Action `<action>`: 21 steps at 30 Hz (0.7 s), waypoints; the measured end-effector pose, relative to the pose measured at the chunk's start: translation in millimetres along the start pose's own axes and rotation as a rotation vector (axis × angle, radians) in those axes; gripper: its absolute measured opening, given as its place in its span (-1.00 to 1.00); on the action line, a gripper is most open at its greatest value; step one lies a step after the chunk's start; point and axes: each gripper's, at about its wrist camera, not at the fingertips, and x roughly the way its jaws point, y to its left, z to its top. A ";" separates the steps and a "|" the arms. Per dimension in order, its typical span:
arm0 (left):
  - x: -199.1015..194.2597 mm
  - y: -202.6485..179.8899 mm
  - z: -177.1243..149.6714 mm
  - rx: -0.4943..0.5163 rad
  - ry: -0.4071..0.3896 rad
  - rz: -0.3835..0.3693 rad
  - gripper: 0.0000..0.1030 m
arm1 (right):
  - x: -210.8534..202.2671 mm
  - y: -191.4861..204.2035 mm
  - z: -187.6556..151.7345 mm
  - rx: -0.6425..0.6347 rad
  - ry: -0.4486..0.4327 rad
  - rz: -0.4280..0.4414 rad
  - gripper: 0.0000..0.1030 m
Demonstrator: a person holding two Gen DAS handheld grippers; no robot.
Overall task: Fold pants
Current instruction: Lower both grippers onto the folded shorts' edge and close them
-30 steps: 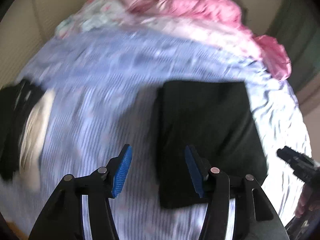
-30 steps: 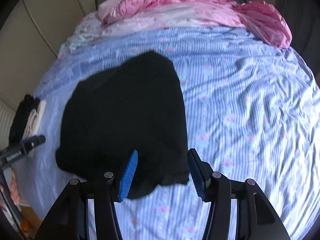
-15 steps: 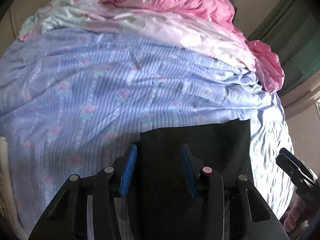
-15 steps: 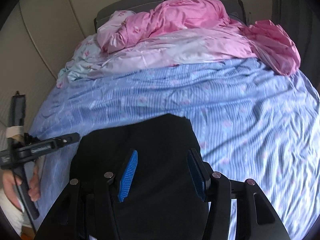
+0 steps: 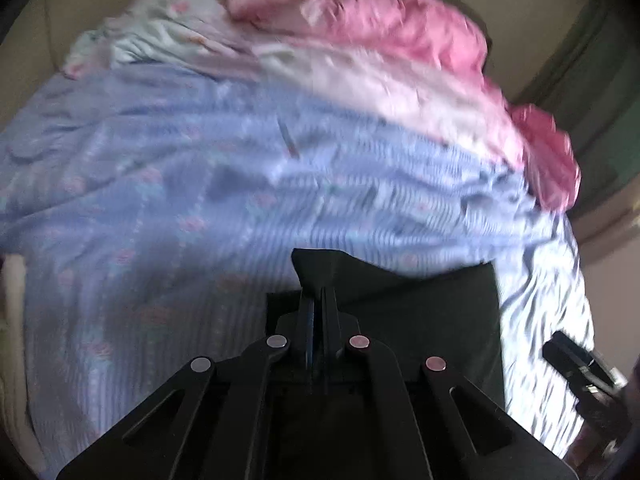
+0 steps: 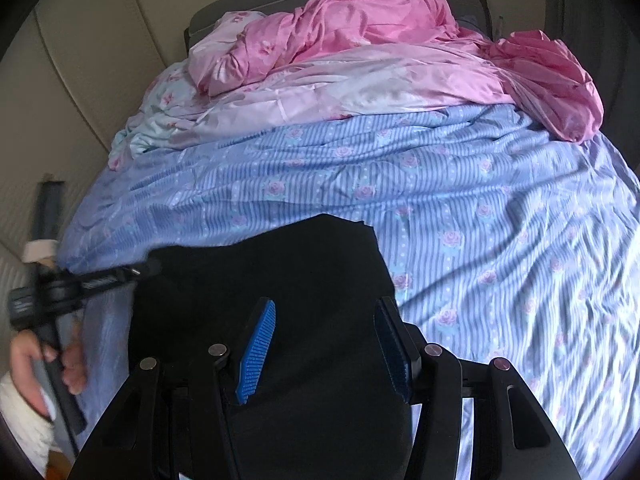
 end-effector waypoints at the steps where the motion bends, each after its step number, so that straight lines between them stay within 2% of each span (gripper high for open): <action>1: -2.1 2.7 0.0 -0.008 -0.006 0.009 -0.91 | -0.2 -2.4 -0.7 0.000 -0.002 -0.006 0.04; 6: 22.6 7.6 -9.5 0.036 0.067 0.110 -0.87 | 8.0 -12.2 -1.4 0.024 0.016 -0.014 0.04; 8: 27.8 15.3 -13.2 0.012 0.079 0.144 -0.73 | 11.5 -14.6 -1.6 0.024 0.023 -0.023 0.04; 9: 29.5 20.0 -14.8 0.003 0.082 0.189 -0.64 | 12.9 -15.2 -1.9 0.018 0.027 -0.031 0.04; 10: 30.4 23.0 -15.9 0.006 0.085 0.234 -0.39 | 13.7 -15.1 -2.0 0.014 0.029 -0.032 0.04; 12: 22.8 28.3 -20.9 0.023 0.071 0.300 -0.15 | 14.8 -15.0 -2.3 0.007 0.036 -0.035 0.04; 14: 4.9 29.6 -26.9 0.035 0.033 0.328 -0.14 | 14.9 -12.1 -2.5 -0.003 0.039 -0.042 0.04; 18: -33.0 32.9 -50.4 -0.011 -0.021 0.267 0.11 | 8.9 -3.4 -4.5 -0.030 0.023 -0.016 0.04; 21: -43.4 31.0 -68.3 -0.006 -0.001 0.238 0.16 | 2.6 -0.2 -12.7 -0.051 0.017 0.009 0.30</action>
